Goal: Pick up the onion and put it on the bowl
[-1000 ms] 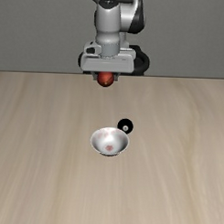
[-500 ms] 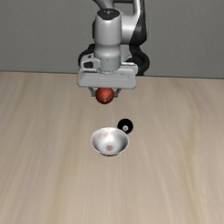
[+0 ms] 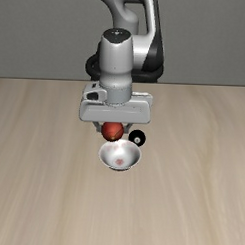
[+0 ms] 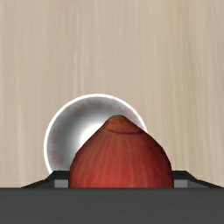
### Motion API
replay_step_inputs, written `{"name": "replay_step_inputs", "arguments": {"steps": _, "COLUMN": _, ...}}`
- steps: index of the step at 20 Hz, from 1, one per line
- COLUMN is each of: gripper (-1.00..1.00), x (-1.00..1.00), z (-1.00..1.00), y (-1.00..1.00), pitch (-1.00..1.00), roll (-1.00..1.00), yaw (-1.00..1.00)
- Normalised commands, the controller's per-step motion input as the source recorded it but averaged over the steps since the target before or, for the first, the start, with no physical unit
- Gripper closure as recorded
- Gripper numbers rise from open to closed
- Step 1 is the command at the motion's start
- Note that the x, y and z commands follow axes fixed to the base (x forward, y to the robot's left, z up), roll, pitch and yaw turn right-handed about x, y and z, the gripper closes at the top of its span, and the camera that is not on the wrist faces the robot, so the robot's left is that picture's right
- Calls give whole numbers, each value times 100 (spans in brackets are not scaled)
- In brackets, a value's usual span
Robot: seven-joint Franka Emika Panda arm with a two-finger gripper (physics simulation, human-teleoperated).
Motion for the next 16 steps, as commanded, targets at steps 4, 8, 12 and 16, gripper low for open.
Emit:
{"name": "replay_step_inputs", "arguments": {"steps": 4, "gripper": -100, "x": -25, "z": 0, "y": 50, "pitch": 0, "roll": 0, "yaw": 0}}
{"name": "replay_step_inputs", "arguments": {"steps": 8, "gripper": -100, "x": 0, "z": 0, "y": 0, "pitch": 0, "roll": 0, "yaw": 0}}
{"name": "replay_step_inputs", "arguments": {"steps": 12, "gripper": -100, "x": 0, "z": 0, "y": 0, "pitch": 0, "roll": 0, "yaw": 0}}
{"name": "replay_step_inputs", "arguments": {"steps": 16, "gripper": -100, "x": 0, "z": 0, "y": 0, "pitch": 0, "roll": 0, "yaw": 0}}
